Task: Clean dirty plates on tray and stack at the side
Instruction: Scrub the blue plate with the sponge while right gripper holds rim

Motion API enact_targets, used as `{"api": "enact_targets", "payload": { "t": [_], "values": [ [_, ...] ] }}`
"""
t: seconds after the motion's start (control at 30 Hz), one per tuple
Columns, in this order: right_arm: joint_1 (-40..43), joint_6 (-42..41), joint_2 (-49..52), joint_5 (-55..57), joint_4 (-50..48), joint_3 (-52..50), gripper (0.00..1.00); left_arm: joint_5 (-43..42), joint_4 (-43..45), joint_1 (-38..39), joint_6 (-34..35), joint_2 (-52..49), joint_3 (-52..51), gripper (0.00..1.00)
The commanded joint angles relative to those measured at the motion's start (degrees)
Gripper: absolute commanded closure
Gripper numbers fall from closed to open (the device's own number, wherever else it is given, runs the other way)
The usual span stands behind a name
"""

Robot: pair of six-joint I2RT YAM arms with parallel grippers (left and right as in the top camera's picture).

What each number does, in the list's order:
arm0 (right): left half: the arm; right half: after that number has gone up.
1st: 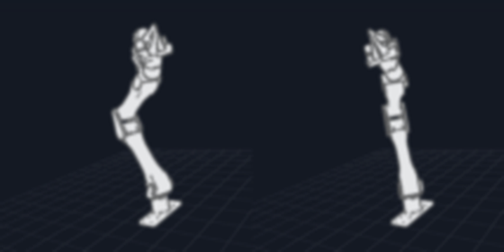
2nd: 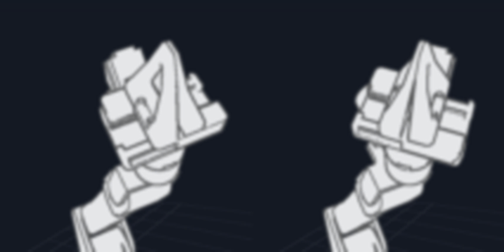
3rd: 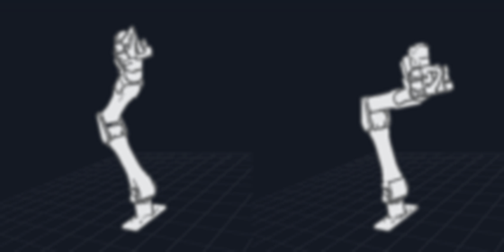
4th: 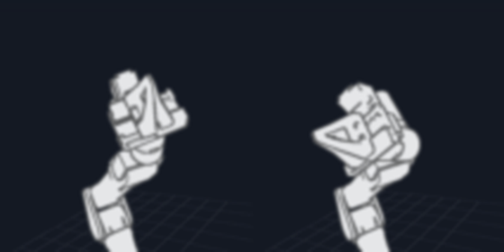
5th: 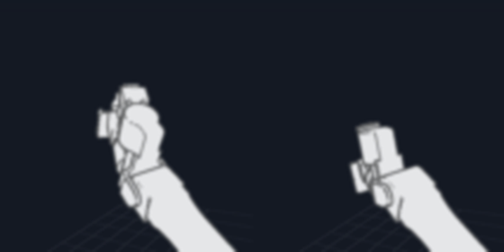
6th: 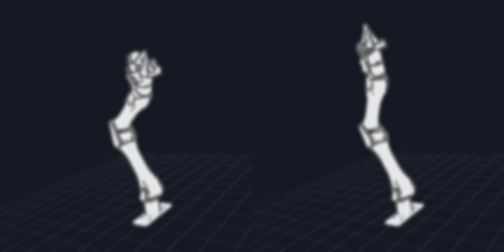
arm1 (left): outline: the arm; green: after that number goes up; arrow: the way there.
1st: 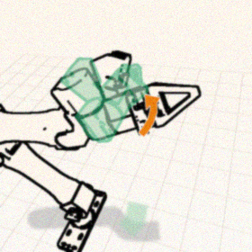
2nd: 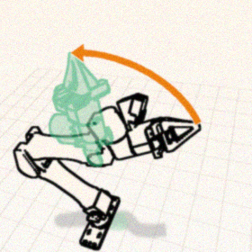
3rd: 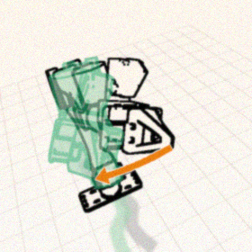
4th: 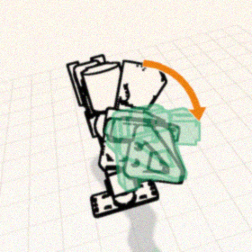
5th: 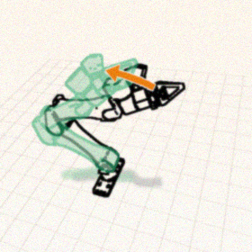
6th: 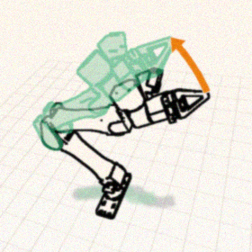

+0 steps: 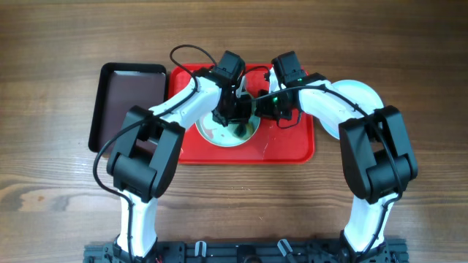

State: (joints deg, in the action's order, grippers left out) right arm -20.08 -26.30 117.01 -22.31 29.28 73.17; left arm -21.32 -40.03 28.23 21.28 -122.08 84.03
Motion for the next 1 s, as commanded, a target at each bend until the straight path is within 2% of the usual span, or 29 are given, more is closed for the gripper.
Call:
{"api": "enact_targets", "payload": {
  "t": [0.0, 0.13, 0.23, 0.3, 0.53, 0.67, 0.73, 0.83, 0.97],
  "values": [
    [0.07, -1.05, 2.69, 4.22, 0.15, -1.62, 0.96, 4.52, 1.38, -1.49, 2.29, -4.48, -2.36, 0.96],
    [0.07, -1.05, 2.69, 4.22, 0.26, -1.62, 0.96, 14.60, 1.51, -4.11, 3.65, -4.48, -2.36, 0.96],
    [0.07, -1.05, 2.69, 4.22, 0.33, -1.62, 0.96, 30.14, 0.55, -5.66, 7.72, -4.48, -2.38, 0.96],
    [0.07, -1.05, 2.69, 4.22, 0.33, -1.62, 0.96, 37.44, -0.26, -6.36, 9.49, -4.48, -2.38, 0.96],
    [0.07, -1.05, 2.69, 4.22, 0.33, -1.62, 0.96, 44.92, -6.56, -6.97, 11.15, -4.48, -2.38, 0.96],
    [0.07, -1.05, 2.69, 4.22, 0.31, -1.62, 0.96, 44.96, -9.60, -6.97, 11.10, -4.48, -2.38, 0.96],
    [0.07, -1.05, 2.69, 4.22, 0.33, -1.62, 0.96, 42.86, -11.26, -6.93, 8.39, -4.48, -2.38, 0.96],
    [0.07, -1.07, 2.69, 4.22, 0.28, -1.62, 0.96, 31.78, -11.98, -6.93, -1.70, -4.48, -2.38, 0.96],
    [0.07, -1.05, 2.69, 4.20, 0.33, -1.62, 0.96, 14.60, -11.82, -7.34, -9.84, -4.48, -2.38, 0.96]
  ]
}}
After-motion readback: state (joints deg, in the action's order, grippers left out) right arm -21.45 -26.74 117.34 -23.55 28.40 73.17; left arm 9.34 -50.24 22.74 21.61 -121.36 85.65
